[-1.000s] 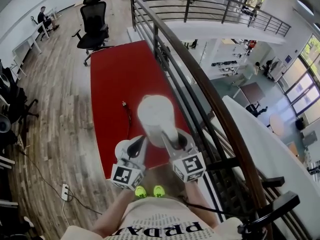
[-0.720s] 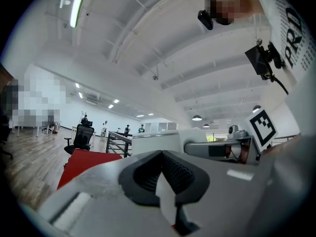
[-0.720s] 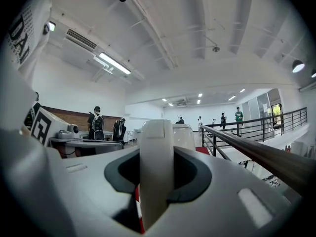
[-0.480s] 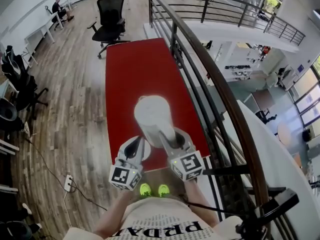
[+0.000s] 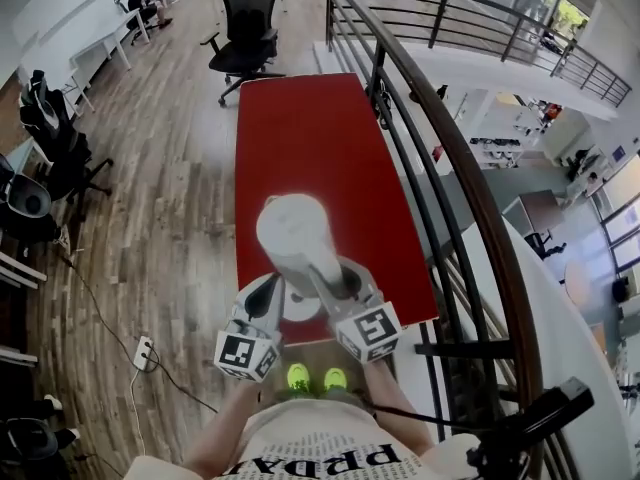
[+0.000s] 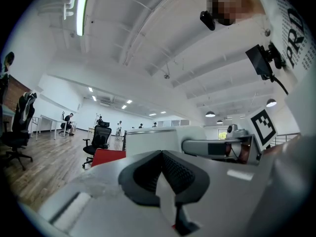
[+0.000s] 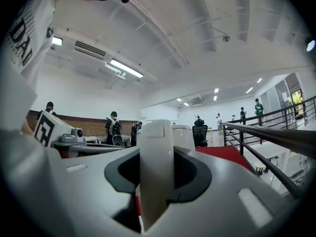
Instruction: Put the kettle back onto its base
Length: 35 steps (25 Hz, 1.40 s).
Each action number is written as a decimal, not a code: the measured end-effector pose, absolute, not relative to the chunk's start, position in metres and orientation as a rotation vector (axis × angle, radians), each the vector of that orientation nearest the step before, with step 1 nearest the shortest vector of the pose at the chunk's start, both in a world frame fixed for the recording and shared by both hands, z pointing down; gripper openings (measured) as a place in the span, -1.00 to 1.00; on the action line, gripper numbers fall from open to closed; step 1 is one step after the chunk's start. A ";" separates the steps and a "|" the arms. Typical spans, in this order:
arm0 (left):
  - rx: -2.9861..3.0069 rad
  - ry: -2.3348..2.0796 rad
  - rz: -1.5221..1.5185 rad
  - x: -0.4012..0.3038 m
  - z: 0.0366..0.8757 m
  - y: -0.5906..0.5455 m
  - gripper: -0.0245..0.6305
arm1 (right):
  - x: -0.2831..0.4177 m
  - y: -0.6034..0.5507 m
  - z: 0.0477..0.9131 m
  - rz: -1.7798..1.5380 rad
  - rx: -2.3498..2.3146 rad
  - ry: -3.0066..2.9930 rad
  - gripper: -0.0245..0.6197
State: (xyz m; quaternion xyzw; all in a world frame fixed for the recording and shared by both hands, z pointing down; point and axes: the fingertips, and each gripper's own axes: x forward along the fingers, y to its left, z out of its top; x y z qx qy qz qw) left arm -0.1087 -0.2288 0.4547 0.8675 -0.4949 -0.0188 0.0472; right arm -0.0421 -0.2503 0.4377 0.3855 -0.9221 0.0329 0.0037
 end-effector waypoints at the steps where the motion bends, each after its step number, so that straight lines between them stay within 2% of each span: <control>1: 2.644 -1.516 -0.050 -0.112 0.457 -0.228 -0.95 | -0.046 -0.249 0.440 0.110 1.197 -2.894 -0.54; 17: 2.583 -1.579 0.030 -0.152 0.493 -0.207 -0.95 | -0.076 -0.240 0.477 0.245 1.143 -2.962 -0.54; 35: 2.545 -1.654 -0.002 -0.154 0.545 -0.209 -0.95 | -0.077 -0.231 0.530 0.218 1.016 -3.071 -0.54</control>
